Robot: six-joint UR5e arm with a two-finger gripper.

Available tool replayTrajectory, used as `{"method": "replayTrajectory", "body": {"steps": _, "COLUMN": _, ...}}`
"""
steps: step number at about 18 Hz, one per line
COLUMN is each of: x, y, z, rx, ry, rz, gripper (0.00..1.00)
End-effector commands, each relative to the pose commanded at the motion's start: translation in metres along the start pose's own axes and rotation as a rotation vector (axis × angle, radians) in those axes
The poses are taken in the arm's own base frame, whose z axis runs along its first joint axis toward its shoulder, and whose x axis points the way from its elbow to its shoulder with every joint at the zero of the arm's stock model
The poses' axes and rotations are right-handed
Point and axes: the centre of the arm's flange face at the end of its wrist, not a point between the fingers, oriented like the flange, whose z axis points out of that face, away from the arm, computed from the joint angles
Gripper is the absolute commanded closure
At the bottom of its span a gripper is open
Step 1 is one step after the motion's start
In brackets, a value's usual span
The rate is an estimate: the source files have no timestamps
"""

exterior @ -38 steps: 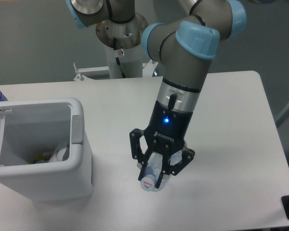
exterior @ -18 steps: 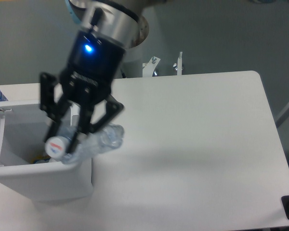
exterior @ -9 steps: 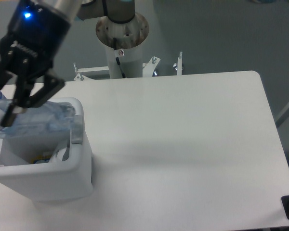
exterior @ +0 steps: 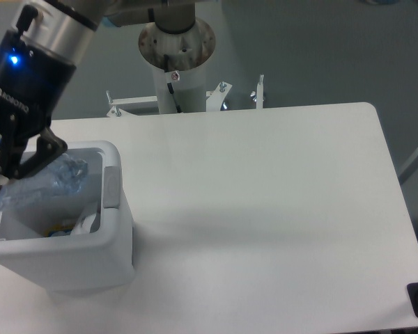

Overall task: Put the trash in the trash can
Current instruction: 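Lower the bottle into the bin and open the gripper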

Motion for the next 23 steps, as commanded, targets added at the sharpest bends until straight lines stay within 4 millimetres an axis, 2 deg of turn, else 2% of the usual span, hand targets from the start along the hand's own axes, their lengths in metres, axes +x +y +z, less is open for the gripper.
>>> {"method": "replayTrajectory", "body": {"steps": 8, "x": -0.006, "y": 0.016, "z": 0.013, "rx": -0.031, "ry": 0.009, "rz": -0.047, "gripper": 0.63}}
{"method": "replayTrajectory", "body": {"steps": 9, "x": -0.006, "y": 0.018, "z": 0.015, "rx": -0.035, "ry": 0.011, "rz": -0.048, "gripper": 0.59}}
{"method": "replayTrajectory", "body": {"steps": 10, "x": -0.006, "y": 0.019, "z": 0.016, "rx": -0.037, "ry": 0.012, "rz": -0.048, "gripper": 0.4}}
{"method": "replayTrajectory", "body": {"steps": 11, "x": -0.007, "y": 0.02, "z": 0.019, "rx": -0.04, "ry": 0.014, "rz": -0.038, "gripper": 0.09}}
{"method": "replayTrajectory", "body": {"steps": 12, "x": -0.011, "y": 0.022, "z": 0.023, "rx": -0.046, "ry": 0.013, "rz": -0.044, "gripper": 0.0}}
{"method": "replayTrajectory", "body": {"steps": 18, "x": -0.017, "y": 0.022, "z": 0.021, "rx": -0.047, "ry": -0.001, "rz": -0.045, "gripper": 0.0}}
{"method": "replayTrajectory", "body": {"steps": 23, "x": -0.052, "y": 0.025, "z": 0.0, "rx": -0.071, "ry": -0.168, "rz": -0.05, "gripper": 0.0}}
